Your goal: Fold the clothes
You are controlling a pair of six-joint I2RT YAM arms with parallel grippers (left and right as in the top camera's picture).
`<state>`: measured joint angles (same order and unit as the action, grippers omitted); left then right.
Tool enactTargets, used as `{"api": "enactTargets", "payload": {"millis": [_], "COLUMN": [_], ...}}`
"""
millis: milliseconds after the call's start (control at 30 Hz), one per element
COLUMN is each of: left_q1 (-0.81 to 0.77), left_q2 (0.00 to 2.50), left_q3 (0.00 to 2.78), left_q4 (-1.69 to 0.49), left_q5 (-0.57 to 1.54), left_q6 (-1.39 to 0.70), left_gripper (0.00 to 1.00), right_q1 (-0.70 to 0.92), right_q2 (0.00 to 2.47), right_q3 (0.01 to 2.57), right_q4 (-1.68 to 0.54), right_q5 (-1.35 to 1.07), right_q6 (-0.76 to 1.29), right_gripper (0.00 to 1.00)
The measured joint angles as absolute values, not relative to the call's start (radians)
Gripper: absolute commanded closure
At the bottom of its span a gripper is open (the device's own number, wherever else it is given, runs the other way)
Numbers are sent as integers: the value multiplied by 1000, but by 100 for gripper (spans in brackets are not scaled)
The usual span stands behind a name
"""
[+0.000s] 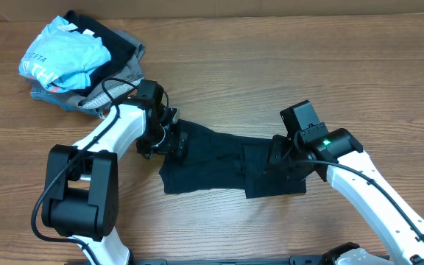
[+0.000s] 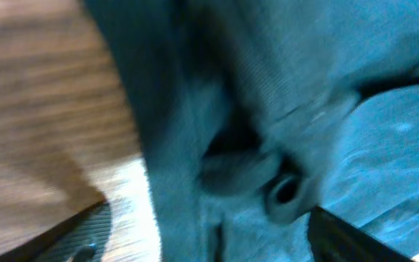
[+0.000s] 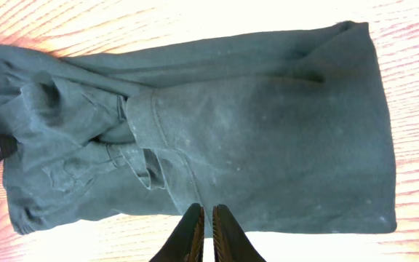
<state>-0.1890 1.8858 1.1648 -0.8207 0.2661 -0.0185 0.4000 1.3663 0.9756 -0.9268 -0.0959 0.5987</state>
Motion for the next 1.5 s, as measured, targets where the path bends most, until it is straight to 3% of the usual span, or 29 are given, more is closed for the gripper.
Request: {"api": "enactTargets", "payload": {"millis": [133, 233, 300, 433, 700, 933, 1100, 1367, 1500], "left_q1": [-189, -190, -191, -194, -149, -158, -266, -526, -650], "left_q2": [1901, 1925, 1950, 1969, 1998, 1908, 1864, 1867, 1872], "left_q3": [1165, 1179, 1190, 1208, 1367, 1633, 1694, 1694, 1691], "left_q4": [-788, -784, -790, -856, -1253, -1340, -1332, -1259, -1218], "left_q5": [298, 313, 334, 369, 244, 215, 304, 367, 340], "left_q6": [-22, -24, -25, -22, -4, -1, -12, -107, -182], "left_gripper": [43, 84, 96, 96, 96, 96, 96, 95, 86], "right_q1": [400, 400, 400, 400, 400, 400, 369, 175, 146], "right_q2": [1366, 1366, 1366, 1366, 1366, 1366, 1366, 1366, 1366], "right_q3": [976, 976, 976, 976, 976, 976, 976, 976, 976], "right_q4": [-928, -929, -929, -934, -938, -946, -990, -1024, -1038], "right_q5": [-94, -93, -91, -89, -89, -60, 19, 53, 57], "right_q6": [601, 602, 603, 602, 614, 626, 666, 695, 690], "right_gripper": [91, 91, 91, 91, 91, 90, 89, 89, 89]}}
